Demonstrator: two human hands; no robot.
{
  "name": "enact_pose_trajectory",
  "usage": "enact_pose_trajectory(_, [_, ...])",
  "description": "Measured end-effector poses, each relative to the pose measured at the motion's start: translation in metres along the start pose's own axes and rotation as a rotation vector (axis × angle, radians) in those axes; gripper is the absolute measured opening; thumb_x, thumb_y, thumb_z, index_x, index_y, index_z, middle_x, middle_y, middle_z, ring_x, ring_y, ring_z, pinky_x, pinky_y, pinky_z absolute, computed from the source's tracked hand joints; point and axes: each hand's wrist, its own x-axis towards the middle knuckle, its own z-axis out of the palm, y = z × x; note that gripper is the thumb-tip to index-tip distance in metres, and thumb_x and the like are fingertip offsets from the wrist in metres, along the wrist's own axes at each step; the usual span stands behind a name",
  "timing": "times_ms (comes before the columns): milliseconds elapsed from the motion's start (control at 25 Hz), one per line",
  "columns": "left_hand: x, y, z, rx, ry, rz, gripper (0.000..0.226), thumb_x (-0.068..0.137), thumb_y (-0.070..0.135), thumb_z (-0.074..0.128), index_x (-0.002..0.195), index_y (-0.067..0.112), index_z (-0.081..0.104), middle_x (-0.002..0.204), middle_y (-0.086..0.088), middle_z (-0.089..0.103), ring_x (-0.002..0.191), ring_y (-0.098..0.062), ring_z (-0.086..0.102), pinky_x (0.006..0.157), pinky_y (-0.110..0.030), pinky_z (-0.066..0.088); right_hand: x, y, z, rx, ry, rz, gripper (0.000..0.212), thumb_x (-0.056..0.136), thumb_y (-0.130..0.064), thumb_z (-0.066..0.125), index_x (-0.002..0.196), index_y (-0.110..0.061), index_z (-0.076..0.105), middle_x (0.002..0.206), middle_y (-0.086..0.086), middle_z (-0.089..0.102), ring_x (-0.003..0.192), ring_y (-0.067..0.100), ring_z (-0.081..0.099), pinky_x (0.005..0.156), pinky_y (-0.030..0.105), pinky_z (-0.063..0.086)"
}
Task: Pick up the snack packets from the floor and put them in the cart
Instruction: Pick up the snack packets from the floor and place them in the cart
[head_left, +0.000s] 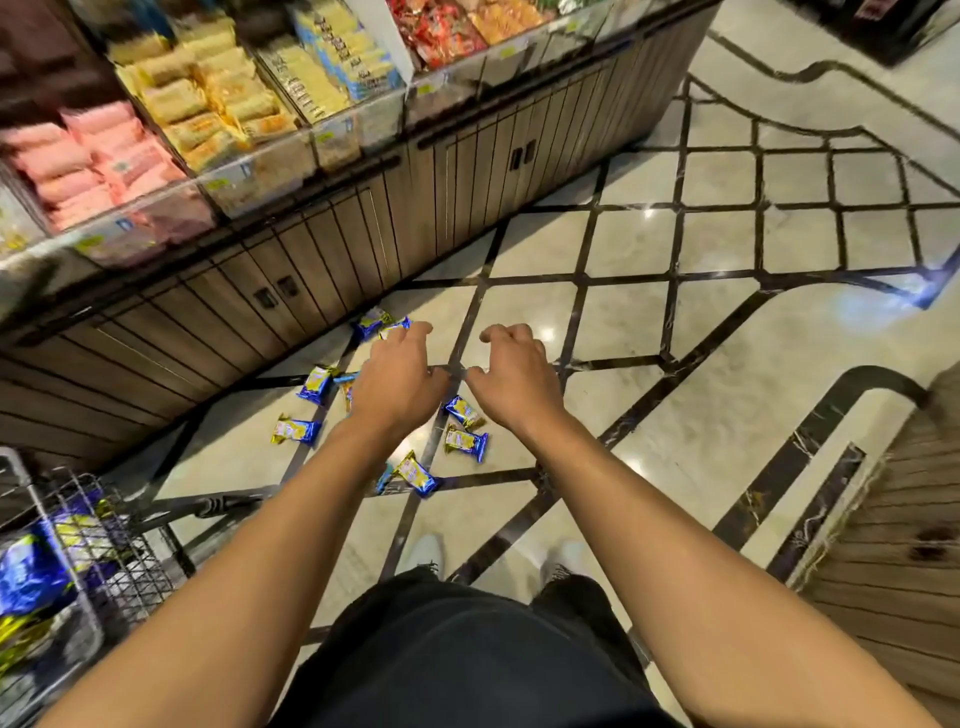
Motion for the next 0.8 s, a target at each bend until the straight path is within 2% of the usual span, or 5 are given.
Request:
enact_pose_trajectory(200, [0.007, 0.051, 0.032, -0.014, 0.061, -0.095, 0.058, 0.091, 0.025, 0.056, 0.145, 0.014, 0.040, 0.139, -0.015, 0.048, 0.126, -0.036, 0.045, 0.098, -0.048, 0.042, 0.034, 0.050, -0.026, 0.001, -0.054, -0.093, 0.048, 0.090, -0.031, 0.058, 0.136, -0.020, 0.048, 0.140, 0.006, 0.043, 0.127, 0.028, 0.042, 0.093, 0.042, 0.046])
enact_pose_trajectory(440, [0.003, 0.104, 0.073, -0.150, 0.171, -0.280, 0.059, 0.084, 0.026, 0.057, 0.140, 0.016, 0.044, 0.134, -0.011, 0.054, 0.125, -0.031, 0.051, 0.100, -0.050, 0.045, 0.064, 0.110, -0.058, -0.053, -0.167, -0.246, 0.046, 0.088, -0.032, 0.059, 0.131, -0.018, 0.052, 0.135, 0.008, 0.045, 0.125, 0.030, 0.042, 0.091, 0.041, 0.044])
enact_pose_trajectory(800, [0.015, 0.113, 0.079, -0.154, 0.227, -0.463, 0.056, 0.082, 0.021, 0.059, 0.137, 0.022, 0.049, 0.132, -0.006, 0.056, 0.120, -0.029, 0.053, 0.093, -0.045, 0.049, 0.113, 0.123, -0.063, -0.092, -0.273, -0.369, 0.044, 0.090, -0.032, 0.059, 0.132, -0.019, 0.051, 0.132, 0.008, 0.047, 0.120, 0.029, 0.046, 0.088, 0.040, 0.047])
